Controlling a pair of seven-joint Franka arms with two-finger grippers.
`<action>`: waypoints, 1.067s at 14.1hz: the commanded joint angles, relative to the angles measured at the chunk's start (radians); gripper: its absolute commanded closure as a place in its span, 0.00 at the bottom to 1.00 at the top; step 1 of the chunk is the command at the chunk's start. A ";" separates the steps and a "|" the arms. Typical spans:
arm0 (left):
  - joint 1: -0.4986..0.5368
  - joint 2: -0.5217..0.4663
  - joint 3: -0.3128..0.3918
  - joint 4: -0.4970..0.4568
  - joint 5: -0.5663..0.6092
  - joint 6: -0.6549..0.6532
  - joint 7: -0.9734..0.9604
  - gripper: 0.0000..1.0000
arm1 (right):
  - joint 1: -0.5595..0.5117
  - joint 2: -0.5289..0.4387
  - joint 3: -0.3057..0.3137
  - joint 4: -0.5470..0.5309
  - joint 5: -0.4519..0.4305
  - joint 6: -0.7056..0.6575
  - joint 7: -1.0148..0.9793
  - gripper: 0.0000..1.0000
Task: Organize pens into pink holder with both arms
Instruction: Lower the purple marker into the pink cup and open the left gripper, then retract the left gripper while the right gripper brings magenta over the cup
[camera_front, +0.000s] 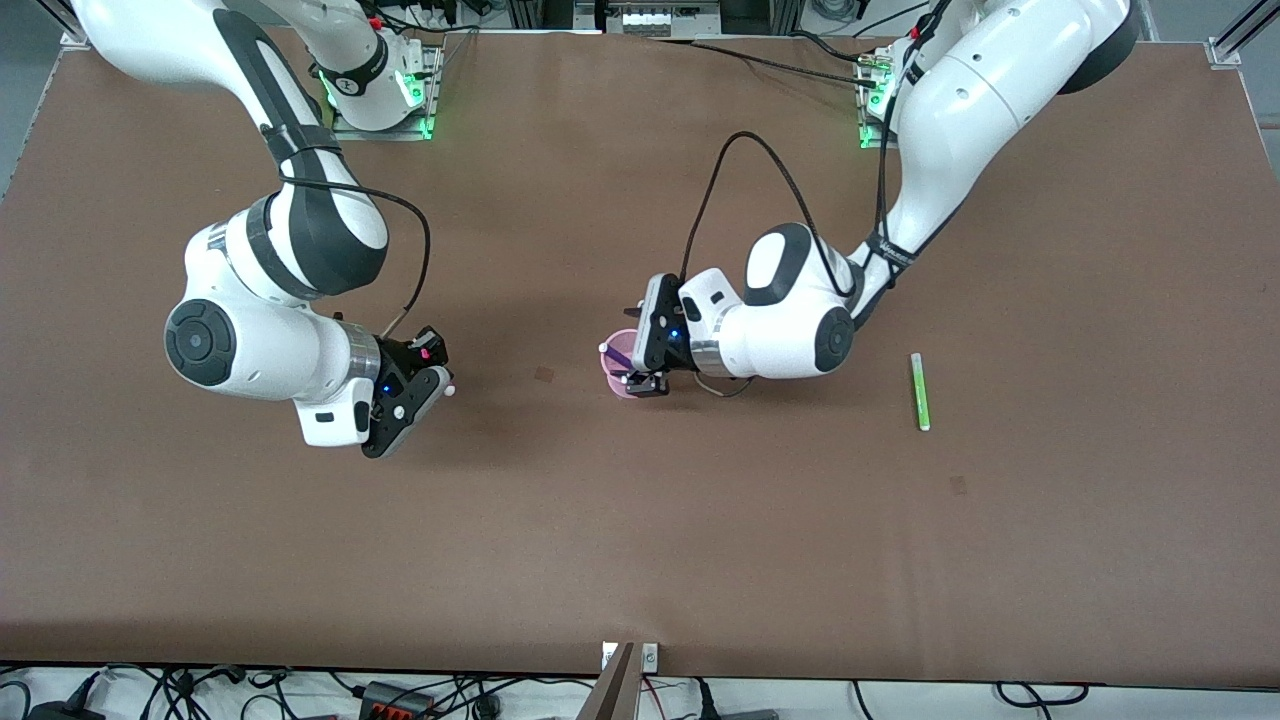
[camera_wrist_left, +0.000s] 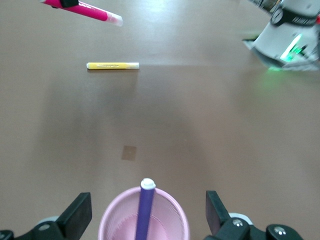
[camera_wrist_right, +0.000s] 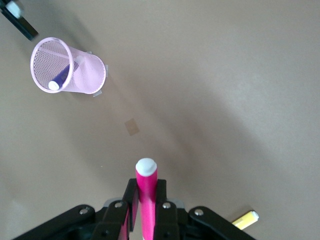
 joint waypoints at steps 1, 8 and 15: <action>0.064 -0.111 -0.001 -0.012 0.009 -0.193 -0.160 0.00 | 0.044 -0.005 0.011 0.013 0.015 0.003 -0.006 1.00; 0.156 -0.201 0.041 0.099 0.372 -0.640 -0.693 0.00 | 0.104 -0.005 0.137 0.015 0.005 0.176 -0.016 1.00; 0.183 -0.267 0.048 0.281 0.735 -0.973 -1.142 0.00 | 0.241 0.037 0.137 0.002 -0.071 0.451 -0.018 1.00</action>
